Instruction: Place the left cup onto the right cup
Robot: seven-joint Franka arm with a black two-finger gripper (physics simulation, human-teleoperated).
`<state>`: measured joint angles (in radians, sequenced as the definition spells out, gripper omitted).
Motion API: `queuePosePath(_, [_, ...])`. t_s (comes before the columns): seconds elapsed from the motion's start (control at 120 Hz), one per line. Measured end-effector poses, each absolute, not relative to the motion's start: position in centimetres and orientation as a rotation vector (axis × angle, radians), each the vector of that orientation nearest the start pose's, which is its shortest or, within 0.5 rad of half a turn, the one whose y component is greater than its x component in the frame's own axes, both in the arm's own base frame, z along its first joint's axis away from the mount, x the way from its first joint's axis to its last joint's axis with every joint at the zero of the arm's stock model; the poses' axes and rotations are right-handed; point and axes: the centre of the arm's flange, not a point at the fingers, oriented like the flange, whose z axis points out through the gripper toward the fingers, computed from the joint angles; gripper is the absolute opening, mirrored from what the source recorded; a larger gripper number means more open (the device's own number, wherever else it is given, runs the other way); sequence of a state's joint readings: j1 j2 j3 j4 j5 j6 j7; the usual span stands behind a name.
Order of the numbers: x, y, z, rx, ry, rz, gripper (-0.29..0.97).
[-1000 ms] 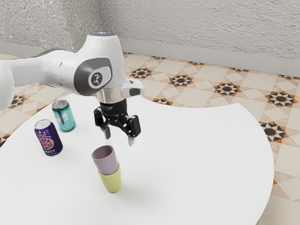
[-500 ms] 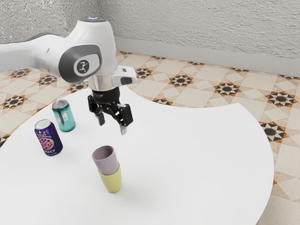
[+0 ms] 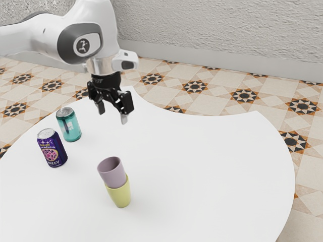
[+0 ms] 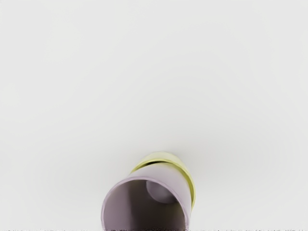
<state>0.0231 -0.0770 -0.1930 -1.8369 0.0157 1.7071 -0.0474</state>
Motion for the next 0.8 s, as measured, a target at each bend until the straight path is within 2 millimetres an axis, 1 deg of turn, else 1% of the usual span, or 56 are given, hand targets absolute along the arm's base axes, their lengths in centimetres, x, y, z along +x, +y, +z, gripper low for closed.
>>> queuePosePath(0.108, [52.7,-8.1,55.9,-3.099,0.184,0.084,0.68])
queuePosePath(0.275, [52.7,-7.4,57.4,-3.101,0.202,0.083,0.68])
queuePosePath(0.383, [52.7,-6.7,57.9,-3.103,0.202,0.091,0.68])
queuePosePath(0.617, [52.6,-6.4,59.1,-3.095,0.225,0.080,0.68])
queuePosePath(0.8, [52.6,-6.5,59.4,-3.089,0.245,0.077,0.68])
